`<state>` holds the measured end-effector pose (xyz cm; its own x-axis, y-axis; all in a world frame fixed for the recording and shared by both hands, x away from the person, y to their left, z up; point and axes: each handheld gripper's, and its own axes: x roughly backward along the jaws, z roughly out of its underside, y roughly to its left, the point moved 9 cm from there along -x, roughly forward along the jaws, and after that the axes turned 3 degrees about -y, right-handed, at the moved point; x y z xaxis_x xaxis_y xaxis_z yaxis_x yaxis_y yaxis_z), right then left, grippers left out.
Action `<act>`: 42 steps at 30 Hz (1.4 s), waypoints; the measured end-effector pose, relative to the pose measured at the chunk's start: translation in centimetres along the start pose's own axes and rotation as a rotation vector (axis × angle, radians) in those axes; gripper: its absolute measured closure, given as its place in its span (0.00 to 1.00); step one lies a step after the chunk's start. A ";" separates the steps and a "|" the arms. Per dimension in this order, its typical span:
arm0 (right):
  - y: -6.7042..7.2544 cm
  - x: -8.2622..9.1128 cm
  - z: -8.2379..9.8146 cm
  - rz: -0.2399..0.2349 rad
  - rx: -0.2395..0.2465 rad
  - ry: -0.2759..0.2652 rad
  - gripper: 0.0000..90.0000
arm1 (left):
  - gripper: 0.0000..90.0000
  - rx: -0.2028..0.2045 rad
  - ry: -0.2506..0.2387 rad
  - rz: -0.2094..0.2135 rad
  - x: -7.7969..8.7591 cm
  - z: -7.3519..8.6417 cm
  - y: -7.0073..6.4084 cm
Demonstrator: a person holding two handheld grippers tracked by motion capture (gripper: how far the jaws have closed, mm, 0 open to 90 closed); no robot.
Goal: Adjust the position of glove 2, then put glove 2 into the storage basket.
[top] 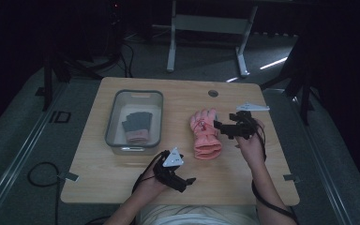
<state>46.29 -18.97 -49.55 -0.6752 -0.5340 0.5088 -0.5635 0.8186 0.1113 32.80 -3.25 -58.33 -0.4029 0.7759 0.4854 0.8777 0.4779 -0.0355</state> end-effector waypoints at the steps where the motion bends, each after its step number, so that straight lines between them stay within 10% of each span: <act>1: -0.2 0.2 0.0 0.004 0.020 -0.010 0.19 | 0.05 -0.006 -0.013 -0.020 0.2 -0.4 0.0; 6: -1.2 0.8 0.6 0.026 0.100 -0.025 0.15 | 0.05 0.009 -0.019 -0.066 0.4 -1.7 0.6; 18: -0.2 0.7 0.9 -0.078 0.070 0.020 0.11 | 0.06 0.022 -0.094 -0.187 -0.1 -7.3 4.4; 21: -0.3 0.6 0.7 -0.077 0.069 0.012 0.18 | 0.06 0.024 -0.093 -0.186 -0.2 -7.7 4.7; 25: -0.8 0.3 0.2 -0.045 0.049 0.011 0.53 | 0.07 0.069 -0.066 -0.202 -1.5 -9.3 6.4; 42: -0.3 -3.9 -0.6 0.009 0.136 0.057 0.65 | 0.15 0.161 0.050 -0.277 -5.3 -9.6 10.5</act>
<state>49.38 -17.04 -51.09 -0.6543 -0.5107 0.5577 -0.6195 0.7850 -0.0080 46.58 -6.28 -52.90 -0.6038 0.5883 0.5379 0.6826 0.7301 -0.0323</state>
